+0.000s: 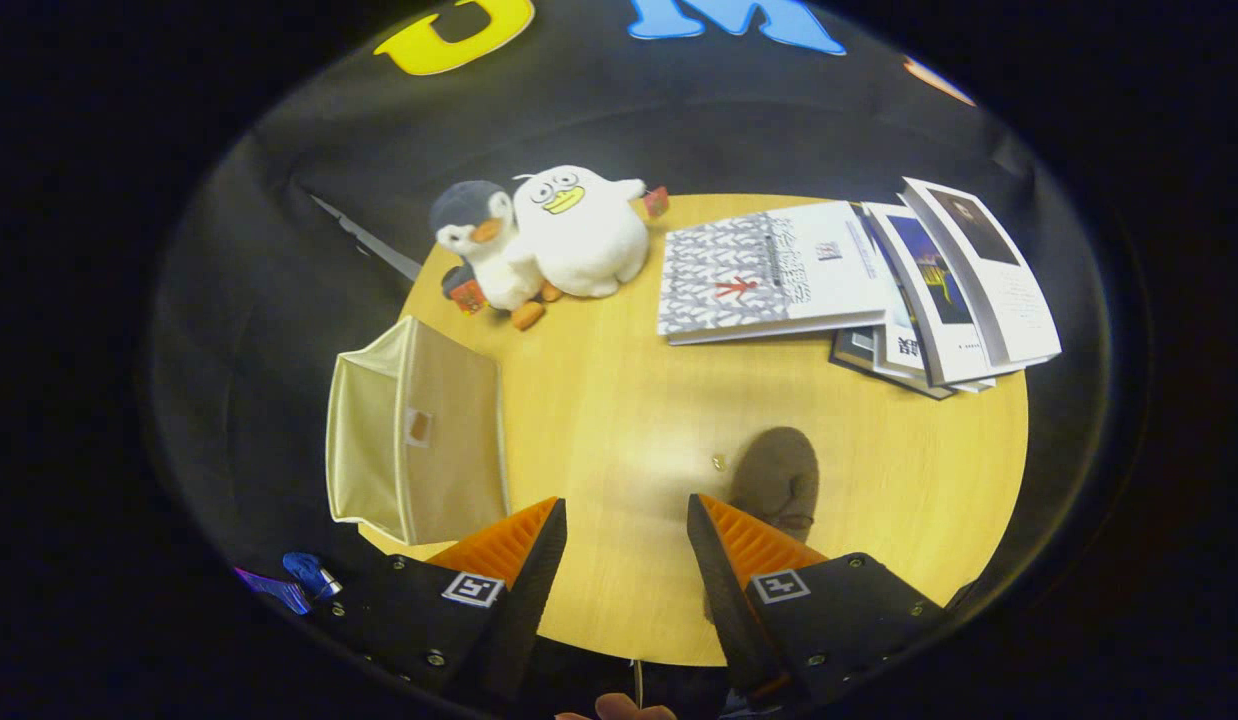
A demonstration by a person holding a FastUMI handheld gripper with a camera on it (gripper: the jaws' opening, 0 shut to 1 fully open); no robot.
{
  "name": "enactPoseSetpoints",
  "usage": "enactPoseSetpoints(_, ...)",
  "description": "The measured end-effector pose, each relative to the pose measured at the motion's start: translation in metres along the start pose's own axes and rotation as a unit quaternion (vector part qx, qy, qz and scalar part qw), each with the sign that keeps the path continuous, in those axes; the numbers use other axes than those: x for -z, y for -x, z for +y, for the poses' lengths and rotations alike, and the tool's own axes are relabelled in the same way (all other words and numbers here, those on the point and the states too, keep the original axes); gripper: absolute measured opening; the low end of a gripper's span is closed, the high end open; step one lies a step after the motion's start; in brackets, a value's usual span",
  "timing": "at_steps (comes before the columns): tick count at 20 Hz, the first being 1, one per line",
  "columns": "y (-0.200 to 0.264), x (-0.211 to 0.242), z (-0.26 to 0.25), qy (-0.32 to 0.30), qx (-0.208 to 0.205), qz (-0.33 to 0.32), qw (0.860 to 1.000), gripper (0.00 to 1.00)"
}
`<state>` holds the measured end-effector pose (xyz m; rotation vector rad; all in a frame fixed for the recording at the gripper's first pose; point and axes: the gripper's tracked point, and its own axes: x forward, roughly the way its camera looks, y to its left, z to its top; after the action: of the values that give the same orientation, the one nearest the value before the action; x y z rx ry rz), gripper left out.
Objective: Open the storage box then place both shoes into the box .Put the left shoe in first, then the right shoe, with the right side of both shoes facing outward in a uniform manner.
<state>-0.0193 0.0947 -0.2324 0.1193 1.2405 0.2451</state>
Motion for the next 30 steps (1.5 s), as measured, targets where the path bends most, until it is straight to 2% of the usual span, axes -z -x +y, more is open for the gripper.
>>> enactPoseSetpoints(9,-0.014,0.036,-0.071,-0.056,0.027,0.029,0.998,0.75)
enactPoseSetpoints(16,-0.045,0.084,-0.112,-0.044,0.065,0.092,0.993,0.75)
enactPoseSetpoints(21,-0.072,0.095,-0.133,-0.049,0.092,0.115,0.988,0.75)
enactPoseSetpoints(26,-0.095,0.099,-0.134,-0.048,0.079,0.129,0.987,0.73)
enactPoseSetpoints(27,-0.097,0.100,-0.136,-0.044,0.086,0.135,0.986,0.60)
enactPoseSetpoints(28,-0.096,0.099,-0.141,-0.042,0.096,0.135,0.985,0.31)
enactPoseSetpoints(29,-0.095,0.098,-0.139,-0.046,0.093,0.132,0.986,0.17)
enactPoseSetpoints(30,-0.093,0.096,-0.139,-0.038,0.093,0.128,0.987,0.07)
